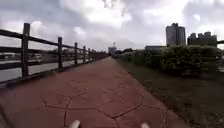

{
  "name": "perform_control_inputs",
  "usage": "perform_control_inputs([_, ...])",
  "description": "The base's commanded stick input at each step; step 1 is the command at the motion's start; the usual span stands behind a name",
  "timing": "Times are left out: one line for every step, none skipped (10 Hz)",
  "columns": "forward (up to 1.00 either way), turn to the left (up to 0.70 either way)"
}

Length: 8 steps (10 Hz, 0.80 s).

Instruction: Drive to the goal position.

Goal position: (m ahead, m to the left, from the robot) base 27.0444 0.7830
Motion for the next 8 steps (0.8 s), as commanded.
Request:
perform_control_inputs([0.70,0.00])
perform_control_inputs([0.70,0.00])
perform_control_inputs([0.70,0.00])
perform_control_inputs([0.70,0.00])
perform_control_inputs([0.70,0.00])
perform_control_inputs([0.70,0.00])
perform_control_inputs([0.70,0.00])
perform_control_inputs([0.70,0.00])
